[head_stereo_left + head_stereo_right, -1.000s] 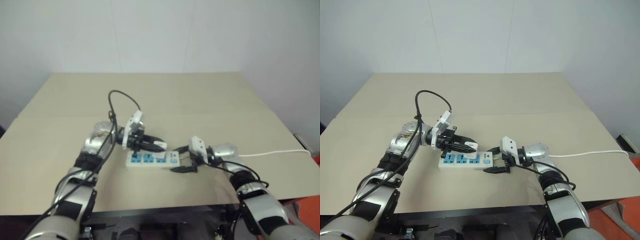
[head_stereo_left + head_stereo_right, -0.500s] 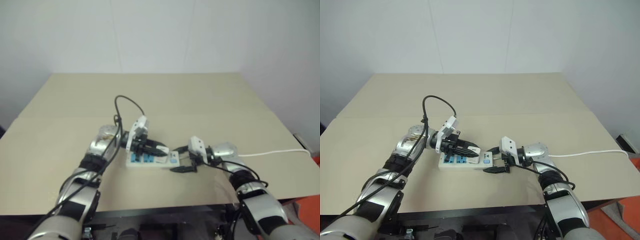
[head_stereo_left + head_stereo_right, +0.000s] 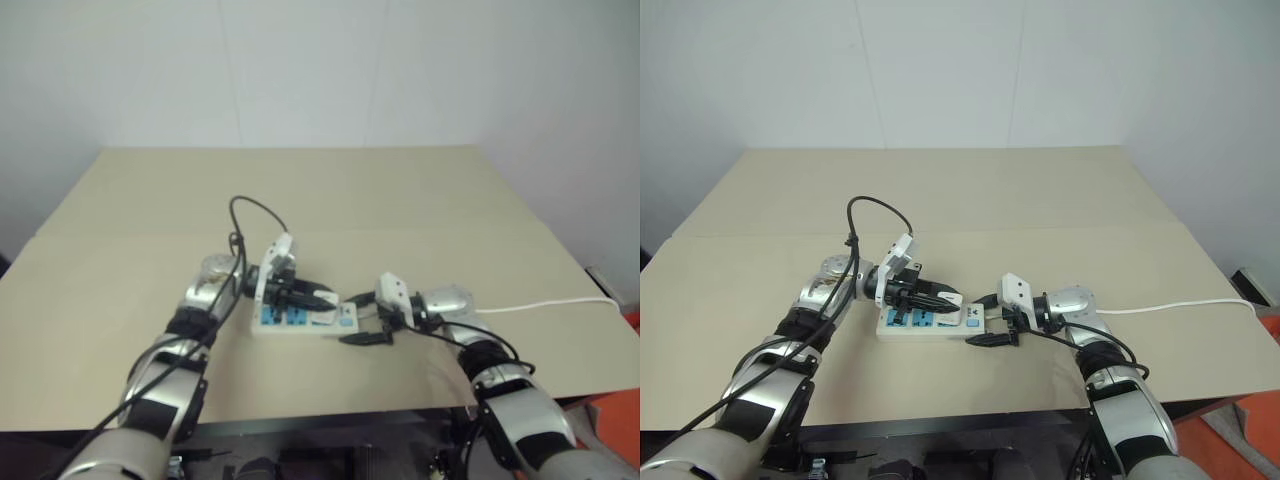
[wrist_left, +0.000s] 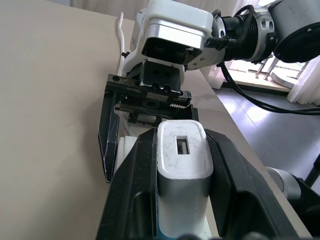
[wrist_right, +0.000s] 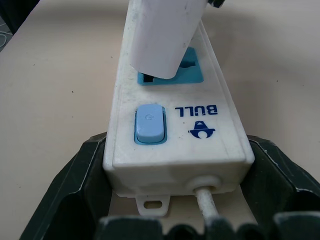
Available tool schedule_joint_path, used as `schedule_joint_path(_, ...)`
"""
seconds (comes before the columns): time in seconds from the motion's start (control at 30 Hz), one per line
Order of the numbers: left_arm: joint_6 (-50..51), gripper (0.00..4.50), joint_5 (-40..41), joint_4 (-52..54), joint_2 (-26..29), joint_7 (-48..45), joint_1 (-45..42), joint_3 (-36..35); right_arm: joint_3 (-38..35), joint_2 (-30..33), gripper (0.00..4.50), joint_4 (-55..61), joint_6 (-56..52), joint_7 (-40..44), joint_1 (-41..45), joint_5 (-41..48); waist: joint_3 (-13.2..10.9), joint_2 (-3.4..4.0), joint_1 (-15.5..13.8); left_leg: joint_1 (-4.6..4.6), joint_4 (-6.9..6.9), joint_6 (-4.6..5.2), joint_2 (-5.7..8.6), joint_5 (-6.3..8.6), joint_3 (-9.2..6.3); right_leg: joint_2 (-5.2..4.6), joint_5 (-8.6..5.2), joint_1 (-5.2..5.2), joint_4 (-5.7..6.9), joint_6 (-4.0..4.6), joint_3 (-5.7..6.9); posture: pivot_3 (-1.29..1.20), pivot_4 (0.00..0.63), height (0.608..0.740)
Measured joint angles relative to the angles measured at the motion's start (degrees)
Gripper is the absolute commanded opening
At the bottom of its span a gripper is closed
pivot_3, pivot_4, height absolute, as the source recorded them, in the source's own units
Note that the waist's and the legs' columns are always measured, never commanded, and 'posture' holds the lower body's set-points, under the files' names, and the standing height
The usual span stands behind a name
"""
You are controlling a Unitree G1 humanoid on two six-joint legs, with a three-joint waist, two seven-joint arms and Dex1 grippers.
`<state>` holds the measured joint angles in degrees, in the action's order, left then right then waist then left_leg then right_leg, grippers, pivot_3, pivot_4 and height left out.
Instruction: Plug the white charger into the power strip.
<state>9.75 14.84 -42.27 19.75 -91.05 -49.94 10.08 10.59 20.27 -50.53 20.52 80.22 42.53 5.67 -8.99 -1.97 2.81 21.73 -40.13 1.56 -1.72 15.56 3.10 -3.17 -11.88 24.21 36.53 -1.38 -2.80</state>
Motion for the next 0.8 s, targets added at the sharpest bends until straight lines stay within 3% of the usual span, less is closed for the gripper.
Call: schedule_joint_path(0.8, -9.89, 1.02, 1.08, 4.79, 0.3, 0.59, 7.37, -2.03, 0.11, -0.34, 3.42, 1.87, -0.81, -0.5, -1.04, -0.07, 0.05, 0.01, 0.39, -0.29, 0.39, 0.03, -0.06, 0.03, 0.05, 0.04, 0.0, -0.08, -0.29, 0.01, -0.29, 0.0, 0.15, 0.74)
